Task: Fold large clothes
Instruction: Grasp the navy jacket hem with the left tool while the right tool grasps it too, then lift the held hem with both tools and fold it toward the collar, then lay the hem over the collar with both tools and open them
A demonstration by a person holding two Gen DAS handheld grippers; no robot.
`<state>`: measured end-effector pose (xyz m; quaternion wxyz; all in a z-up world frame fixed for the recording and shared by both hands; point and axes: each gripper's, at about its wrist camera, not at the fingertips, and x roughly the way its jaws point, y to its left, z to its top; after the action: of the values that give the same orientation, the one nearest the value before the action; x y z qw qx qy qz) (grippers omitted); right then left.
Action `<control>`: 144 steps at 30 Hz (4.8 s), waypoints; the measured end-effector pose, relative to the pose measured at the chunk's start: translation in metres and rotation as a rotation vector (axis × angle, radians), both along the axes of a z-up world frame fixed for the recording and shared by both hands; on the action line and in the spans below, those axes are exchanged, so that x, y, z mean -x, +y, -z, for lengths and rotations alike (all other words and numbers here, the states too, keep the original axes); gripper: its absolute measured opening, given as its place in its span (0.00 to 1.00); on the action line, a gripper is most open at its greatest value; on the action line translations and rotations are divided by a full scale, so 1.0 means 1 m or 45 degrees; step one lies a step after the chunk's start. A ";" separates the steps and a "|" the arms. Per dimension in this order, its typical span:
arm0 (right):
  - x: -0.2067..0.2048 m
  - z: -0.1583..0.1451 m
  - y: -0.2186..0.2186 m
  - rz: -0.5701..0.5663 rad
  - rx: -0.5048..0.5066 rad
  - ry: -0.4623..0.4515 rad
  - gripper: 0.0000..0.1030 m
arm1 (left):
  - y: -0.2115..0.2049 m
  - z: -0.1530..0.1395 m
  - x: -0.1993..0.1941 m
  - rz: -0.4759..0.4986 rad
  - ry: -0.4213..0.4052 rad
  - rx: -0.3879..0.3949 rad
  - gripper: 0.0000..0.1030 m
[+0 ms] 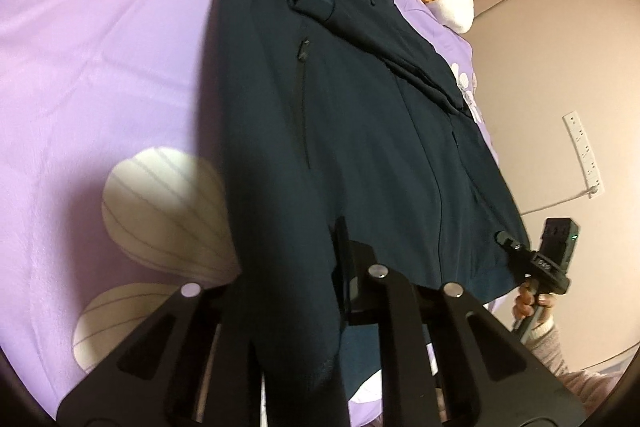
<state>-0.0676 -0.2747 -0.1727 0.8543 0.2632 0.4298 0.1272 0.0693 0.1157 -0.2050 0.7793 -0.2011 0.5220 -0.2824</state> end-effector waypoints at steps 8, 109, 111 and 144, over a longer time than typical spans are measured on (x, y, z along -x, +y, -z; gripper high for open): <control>-0.006 -0.022 0.009 -0.024 0.009 -0.087 0.12 | -0.016 -0.033 0.007 0.007 -0.124 -0.041 0.10; -0.080 -0.130 -0.072 -0.061 -0.157 -0.502 0.12 | -0.012 -0.166 -0.058 -0.001 -0.442 0.180 0.11; -0.093 -0.125 -0.081 -0.021 -0.163 -0.480 0.12 | -0.014 -0.162 -0.075 -0.019 -0.418 0.173 0.11; -0.264 0.015 -0.150 0.354 -0.355 0.093 0.12 | -0.056 -0.004 -0.279 -0.244 0.122 -0.064 0.15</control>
<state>0.1967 -0.4250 -0.1877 0.8028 0.4401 0.3982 0.0566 0.3480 0.0598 -0.2014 0.7816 -0.2436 0.5441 -0.1836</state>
